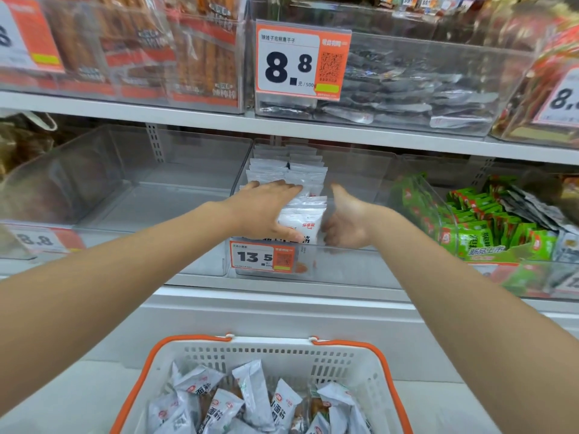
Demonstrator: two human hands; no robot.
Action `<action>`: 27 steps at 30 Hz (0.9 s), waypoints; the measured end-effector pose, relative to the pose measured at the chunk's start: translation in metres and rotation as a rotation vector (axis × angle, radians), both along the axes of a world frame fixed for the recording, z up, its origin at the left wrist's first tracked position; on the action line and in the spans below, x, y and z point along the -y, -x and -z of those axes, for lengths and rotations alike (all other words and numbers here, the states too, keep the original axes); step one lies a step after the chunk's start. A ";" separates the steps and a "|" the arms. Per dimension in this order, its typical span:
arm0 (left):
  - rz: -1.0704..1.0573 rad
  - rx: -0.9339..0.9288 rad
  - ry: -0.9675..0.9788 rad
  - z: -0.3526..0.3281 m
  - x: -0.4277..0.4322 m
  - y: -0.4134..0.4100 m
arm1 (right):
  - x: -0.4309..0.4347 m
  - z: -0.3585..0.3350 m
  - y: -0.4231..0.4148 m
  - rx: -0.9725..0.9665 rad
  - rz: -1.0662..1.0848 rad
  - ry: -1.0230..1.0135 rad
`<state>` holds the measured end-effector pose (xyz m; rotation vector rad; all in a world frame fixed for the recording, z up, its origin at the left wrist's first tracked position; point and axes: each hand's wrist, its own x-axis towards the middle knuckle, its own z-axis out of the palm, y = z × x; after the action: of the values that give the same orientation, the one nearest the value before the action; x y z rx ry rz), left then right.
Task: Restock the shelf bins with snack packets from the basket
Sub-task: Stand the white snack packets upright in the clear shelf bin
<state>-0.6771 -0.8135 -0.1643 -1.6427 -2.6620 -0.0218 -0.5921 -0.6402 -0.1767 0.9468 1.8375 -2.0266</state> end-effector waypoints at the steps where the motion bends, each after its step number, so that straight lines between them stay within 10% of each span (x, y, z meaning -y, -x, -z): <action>1: 0.000 0.005 0.002 -0.001 0.000 0.000 | -0.006 0.000 -0.006 0.057 -0.049 -0.071; 9: -0.144 0.456 -0.252 -0.028 -0.002 0.004 | -0.001 -0.001 -0.012 0.069 -0.237 -0.143; 20: -0.119 0.291 -0.005 -0.050 -0.045 0.025 | -0.003 0.003 -0.020 0.041 -0.261 -0.219; 27: -0.073 0.280 -0.197 -0.043 -0.060 0.020 | -0.011 0.004 -0.021 0.025 -0.301 -0.135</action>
<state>-0.6974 -0.7537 -0.1208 -1.5827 -2.8014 -0.5333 -0.5707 -0.6293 -0.1809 0.6739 1.9872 -1.7233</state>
